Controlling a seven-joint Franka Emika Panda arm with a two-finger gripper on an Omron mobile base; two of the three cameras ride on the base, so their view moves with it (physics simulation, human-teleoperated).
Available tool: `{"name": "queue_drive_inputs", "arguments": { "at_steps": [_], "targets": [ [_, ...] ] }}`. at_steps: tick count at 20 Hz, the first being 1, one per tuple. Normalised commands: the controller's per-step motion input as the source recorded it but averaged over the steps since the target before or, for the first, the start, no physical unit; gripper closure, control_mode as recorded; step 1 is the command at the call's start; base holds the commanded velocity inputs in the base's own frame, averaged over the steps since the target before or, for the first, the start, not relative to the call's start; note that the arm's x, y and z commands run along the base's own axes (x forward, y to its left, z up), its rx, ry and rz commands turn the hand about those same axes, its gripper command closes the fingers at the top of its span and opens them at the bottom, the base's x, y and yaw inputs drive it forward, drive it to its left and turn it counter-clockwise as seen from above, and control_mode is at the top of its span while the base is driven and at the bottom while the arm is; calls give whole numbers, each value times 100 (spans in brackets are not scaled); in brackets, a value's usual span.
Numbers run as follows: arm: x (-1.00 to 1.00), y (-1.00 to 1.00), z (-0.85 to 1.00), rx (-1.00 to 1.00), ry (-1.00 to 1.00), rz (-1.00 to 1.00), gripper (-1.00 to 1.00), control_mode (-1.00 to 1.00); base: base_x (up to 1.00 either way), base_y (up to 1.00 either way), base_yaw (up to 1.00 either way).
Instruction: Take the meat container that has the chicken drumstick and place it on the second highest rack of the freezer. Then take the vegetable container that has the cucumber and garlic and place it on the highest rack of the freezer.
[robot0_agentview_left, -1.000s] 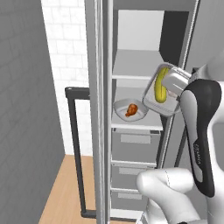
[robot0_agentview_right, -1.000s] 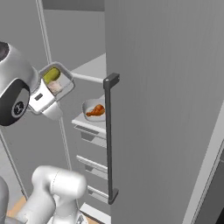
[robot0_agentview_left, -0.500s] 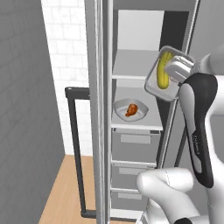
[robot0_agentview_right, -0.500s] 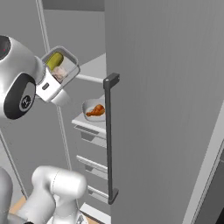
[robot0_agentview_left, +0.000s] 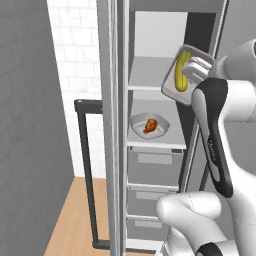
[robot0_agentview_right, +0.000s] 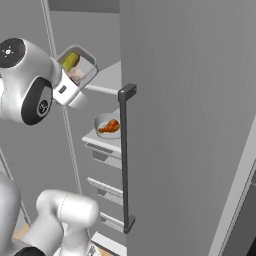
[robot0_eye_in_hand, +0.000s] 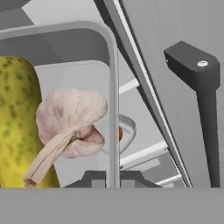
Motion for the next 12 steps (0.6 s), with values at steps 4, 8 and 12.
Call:
{"name": "queue_drive_inputs", "arguments": {
  "at_steps": [4, 8, 12],
  "targets": [
    [65, 0, 0, -2, -6, -6, 100, -100, 0, 0, 0],
    [71, 0, 0, 0, 4, -3, 100, -100, 0, 0, 0],
    [70, -3, 0, 0, 1, 0, 100, -100, 0, 0, 0]
  ]
}}
